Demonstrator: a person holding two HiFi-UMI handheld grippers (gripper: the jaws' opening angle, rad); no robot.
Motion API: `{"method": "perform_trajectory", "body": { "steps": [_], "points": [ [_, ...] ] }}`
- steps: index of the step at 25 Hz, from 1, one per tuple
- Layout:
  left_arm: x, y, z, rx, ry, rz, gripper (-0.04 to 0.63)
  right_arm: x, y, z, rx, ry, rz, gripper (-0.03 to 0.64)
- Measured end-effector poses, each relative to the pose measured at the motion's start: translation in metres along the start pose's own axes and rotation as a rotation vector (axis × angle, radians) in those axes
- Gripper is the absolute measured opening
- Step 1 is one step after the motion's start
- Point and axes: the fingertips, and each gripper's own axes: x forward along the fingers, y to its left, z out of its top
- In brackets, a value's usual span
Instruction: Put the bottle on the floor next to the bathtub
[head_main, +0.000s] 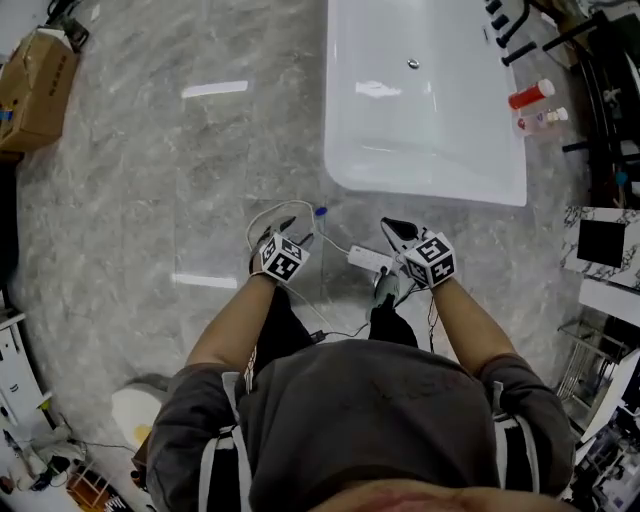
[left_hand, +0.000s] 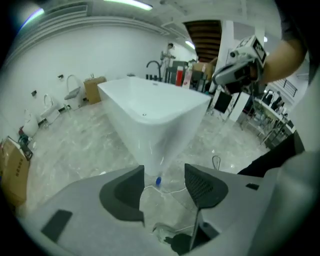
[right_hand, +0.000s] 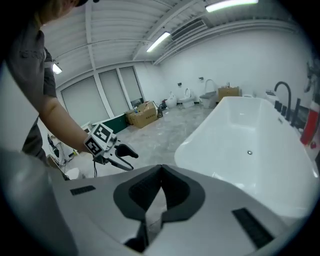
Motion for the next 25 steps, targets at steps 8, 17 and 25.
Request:
{"method": "perform_trajectory", "body": {
  "steps": [8, 17, 25],
  "points": [
    [-0.203, -0.015, 0.116, -0.121, -0.395, -0.01, 0.123, -0.096, 0.045, 0.101, -0.102, -0.073, -0.016, -0.008],
    [-0.334, -0.027, 0.159, -0.23, -0.695, -0.024, 0.006, -0.171, 0.072, 0.162, -0.093, -0.254, -0.014, -0.008],
    [-0.345, -0.034, 0.157, -0.327, -0.745, -0.058, 0.005, -0.177, 0.085, 0.144, -0.027, -0.247, 0.017, -0.008]
  ]
}}
